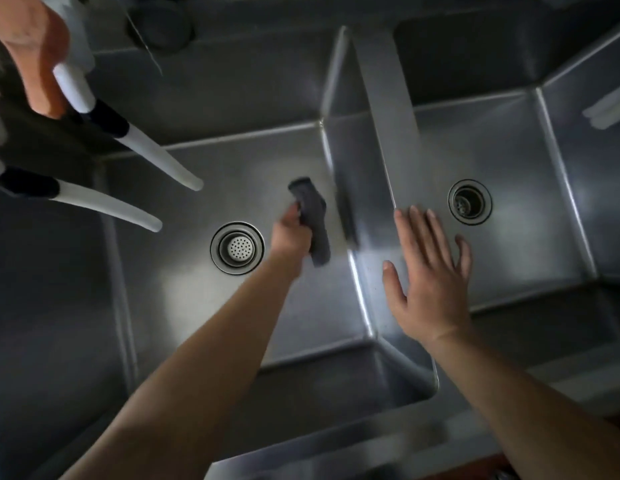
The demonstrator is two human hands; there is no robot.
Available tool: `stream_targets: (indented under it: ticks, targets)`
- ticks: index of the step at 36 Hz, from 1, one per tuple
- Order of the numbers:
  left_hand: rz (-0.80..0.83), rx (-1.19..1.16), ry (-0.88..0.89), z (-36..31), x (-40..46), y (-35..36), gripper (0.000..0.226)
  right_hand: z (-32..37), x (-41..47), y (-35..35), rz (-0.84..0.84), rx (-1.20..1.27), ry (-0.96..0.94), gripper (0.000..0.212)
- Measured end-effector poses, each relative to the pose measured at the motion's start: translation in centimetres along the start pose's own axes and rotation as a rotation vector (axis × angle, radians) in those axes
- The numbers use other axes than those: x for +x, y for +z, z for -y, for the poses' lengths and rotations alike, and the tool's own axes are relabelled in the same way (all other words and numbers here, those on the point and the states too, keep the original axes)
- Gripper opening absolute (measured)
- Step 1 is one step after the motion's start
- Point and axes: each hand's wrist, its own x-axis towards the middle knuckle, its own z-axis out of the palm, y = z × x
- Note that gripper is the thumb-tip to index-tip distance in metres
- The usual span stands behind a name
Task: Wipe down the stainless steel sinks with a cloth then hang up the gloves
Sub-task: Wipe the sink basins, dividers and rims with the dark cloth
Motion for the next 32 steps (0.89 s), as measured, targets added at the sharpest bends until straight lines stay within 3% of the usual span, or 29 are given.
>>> stream_targets:
  ticks: [3,6,10,17,22,27,30,32]
  targets:
    - [-0.016,0.118,0.088,-2.8,4.7,2.7,0.063,-0.1,-0.1,0.0,-0.024,0.025,-0.002,0.07]
    - [-0.004,0.142,0.047,-4.4,8.0,6.1,0.051,-0.2,0.2,0.0,-0.025,0.043,0.002,0.069]
    - [-0.061,0.193,0.041,-3.7,8.9,7.7,0.069,-0.2,0.3,-0.2,0.002,0.06,0.001,0.069]
    - [0.01,0.245,0.099,-0.8,4.4,7.6,0.082,0.0,0.3,-0.7,-0.003,0.071,-0.003,0.069]
    - [0.054,0.246,0.207,2.2,-2.2,7.2,0.074,-0.1,0.1,-0.4,-0.01,0.071,-0.006,0.07]
    - [0.321,0.223,0.196,4.7,-7.7,4.3,0.056,-0.1,0.2,0.0,-0.038,0.067,-0.009,0.067]
    - [0.536,0.161,0.055,6.3,-9.6,1.7,0.068,-0.2,0.1,0.1,-0.046,0.055,-0.007,0.066]
    - [0.545,0.266,-0.042,7.3,-9.6,0.3,0.068,-0.1,0.1,0.0,-0.045,0.063,-0.001,0.065]
